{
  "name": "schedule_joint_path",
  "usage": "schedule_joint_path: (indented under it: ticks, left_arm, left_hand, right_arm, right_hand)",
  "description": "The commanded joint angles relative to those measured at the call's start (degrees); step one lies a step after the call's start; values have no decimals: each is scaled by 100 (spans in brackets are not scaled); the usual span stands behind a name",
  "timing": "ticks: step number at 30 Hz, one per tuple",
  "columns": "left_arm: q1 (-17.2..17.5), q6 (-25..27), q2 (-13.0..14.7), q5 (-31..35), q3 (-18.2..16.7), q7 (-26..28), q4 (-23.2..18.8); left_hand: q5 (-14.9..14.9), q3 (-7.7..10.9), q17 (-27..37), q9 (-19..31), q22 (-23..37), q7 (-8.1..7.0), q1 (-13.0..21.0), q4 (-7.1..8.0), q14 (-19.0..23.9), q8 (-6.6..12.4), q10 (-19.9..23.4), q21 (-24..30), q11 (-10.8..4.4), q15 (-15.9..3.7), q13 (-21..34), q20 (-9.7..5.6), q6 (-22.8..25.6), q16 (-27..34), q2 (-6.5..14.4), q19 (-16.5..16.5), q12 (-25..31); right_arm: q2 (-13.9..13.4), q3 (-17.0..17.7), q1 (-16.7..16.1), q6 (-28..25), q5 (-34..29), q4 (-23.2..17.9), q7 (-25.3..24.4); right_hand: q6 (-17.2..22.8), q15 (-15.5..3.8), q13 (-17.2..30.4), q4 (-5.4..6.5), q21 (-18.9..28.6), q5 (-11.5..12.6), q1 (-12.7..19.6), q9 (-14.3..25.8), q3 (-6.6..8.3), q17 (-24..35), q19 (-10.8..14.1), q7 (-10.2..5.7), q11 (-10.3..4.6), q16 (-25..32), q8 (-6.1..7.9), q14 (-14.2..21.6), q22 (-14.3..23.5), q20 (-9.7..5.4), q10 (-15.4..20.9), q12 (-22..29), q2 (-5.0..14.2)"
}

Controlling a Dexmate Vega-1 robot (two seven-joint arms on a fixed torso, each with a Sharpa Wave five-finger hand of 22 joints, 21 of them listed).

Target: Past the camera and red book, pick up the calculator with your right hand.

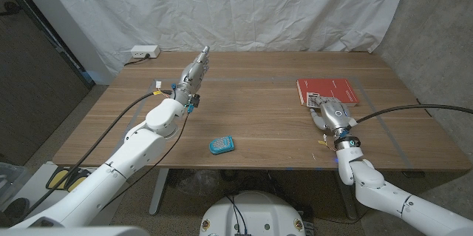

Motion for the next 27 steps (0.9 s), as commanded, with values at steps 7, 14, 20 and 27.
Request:
schedule_joint_path:
  ticks: [7, 14, 20, 27]
  left_arm:
    - [-100, 96, -6, 12, 56, -17, 28]
    - [-144, 98, -20, -3, 67, -46, 76]
    - [-178, 51, -64, -27, 84, -86, 170]
    - [-215, 16, -90, -25, 98, -105, 223]
  left_hand:
    - [-5, -44, 23, 29, 29, -43, 14, -2, -53, 17, -30, 29, 4, 3, 22, -158, -37, 3, 49, -56, 32]
    - [-5, -52, 23, 29, 29, -40, 14, -1, -53, 19, -29, 30, -5, 4, 22, -153, -35, 3, 52, -58, 33]
    - [-6, -60, 23, 29, 29, -43, 14, -1, -55, 17, -29, 30, 0, 4, 22, -151, -39, 4, 56, -61, 33]
    - [-6, -68, 23, 29, 30, -41, 15, 0, -54, 18, -30, 30, -1, 5, 23, -147, -38, 5, 59, -65, 33]
  right_arm:
    - [80, -23, 138, 150, 100, 199, -188]
    - [85, 0, 147, 217, 150, 228, -289]
    - [83, -2, 166, 262, 175, 244, -307]
    - [107, 19, 220, 396, 231, 358, -423]
  right_hand:
    - [125, -583, 72, 22, 51, 30, 85, 39, -33, 71, 45, -11, -17, 40, 113, 149, 30, -290, 188, 121, 44]
    - [633, -770, 401, 3, 194, -3, 255, 127, -159, 399, 260, -96, -226, 382, 448, 679, 69, -347, 1007, 709, 206]
    - [1079, -890, 727, -12, 322, -62, 401, 214, -299, 694, 437, -144, -333, 648, 730, 949, 115, -391, 1411, 1133, 316]
    - [1267, -921, 966, 29, 403, -113, 478, 283, -327, 862, 501, -186, -381, 759, 888, 1076, 155, -423, 1500, 1359, 517]
